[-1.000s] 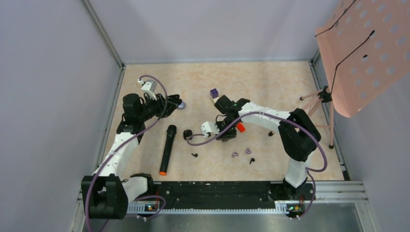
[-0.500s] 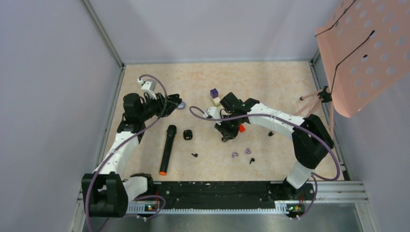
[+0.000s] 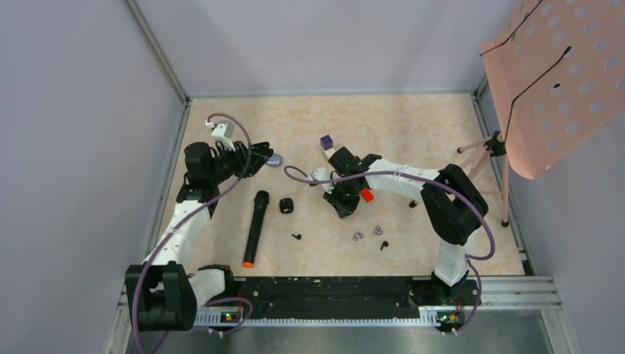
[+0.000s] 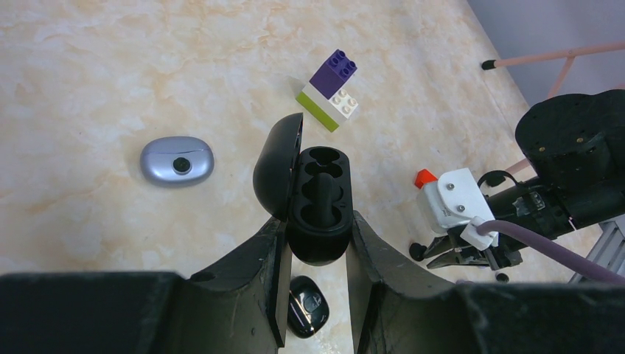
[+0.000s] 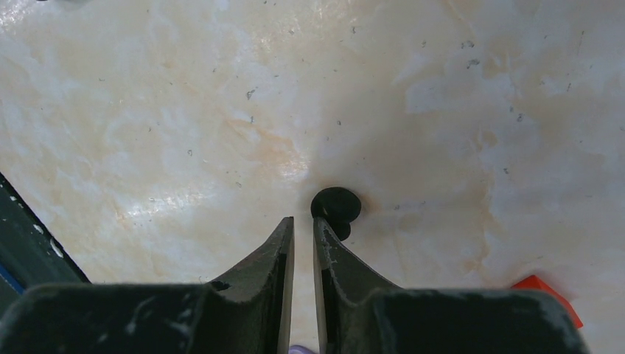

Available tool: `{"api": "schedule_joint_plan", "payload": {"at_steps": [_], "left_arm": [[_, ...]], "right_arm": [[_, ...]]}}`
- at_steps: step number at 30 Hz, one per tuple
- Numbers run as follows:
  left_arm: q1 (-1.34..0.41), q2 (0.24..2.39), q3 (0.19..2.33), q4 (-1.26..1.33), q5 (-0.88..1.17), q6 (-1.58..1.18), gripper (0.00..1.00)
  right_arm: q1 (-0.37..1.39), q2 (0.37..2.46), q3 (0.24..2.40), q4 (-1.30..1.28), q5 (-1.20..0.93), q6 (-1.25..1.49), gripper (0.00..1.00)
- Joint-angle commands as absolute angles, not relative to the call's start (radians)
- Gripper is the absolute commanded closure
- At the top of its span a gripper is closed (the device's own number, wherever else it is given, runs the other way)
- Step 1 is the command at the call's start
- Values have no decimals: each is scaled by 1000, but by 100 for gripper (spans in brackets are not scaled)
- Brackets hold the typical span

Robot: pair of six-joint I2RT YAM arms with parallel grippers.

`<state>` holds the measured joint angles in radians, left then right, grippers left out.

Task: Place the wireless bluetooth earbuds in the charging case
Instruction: Pick up the earbud from the center of the board.

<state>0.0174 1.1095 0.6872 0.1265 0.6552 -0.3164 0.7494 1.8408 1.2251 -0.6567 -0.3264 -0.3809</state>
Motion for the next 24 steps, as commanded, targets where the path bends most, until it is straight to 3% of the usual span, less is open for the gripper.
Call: {"api": "schedule_joint_plan", "payload": {"at_steps": [1, 12, 24], "left_arm": [[21, 1090, 683, 175, 646, -327, 100], [23, 1095, 676, 182, 650, -335, 100], [23, 1089, 664, 192, 648, -341, 100]], "right_arm": [[746, 1835, 1253, -613, -285, -374, 84], [745, 1834, 1243, -584, -178, -365, 76], [738, 1841, 1257, -584, -48, -354, 82]]}}
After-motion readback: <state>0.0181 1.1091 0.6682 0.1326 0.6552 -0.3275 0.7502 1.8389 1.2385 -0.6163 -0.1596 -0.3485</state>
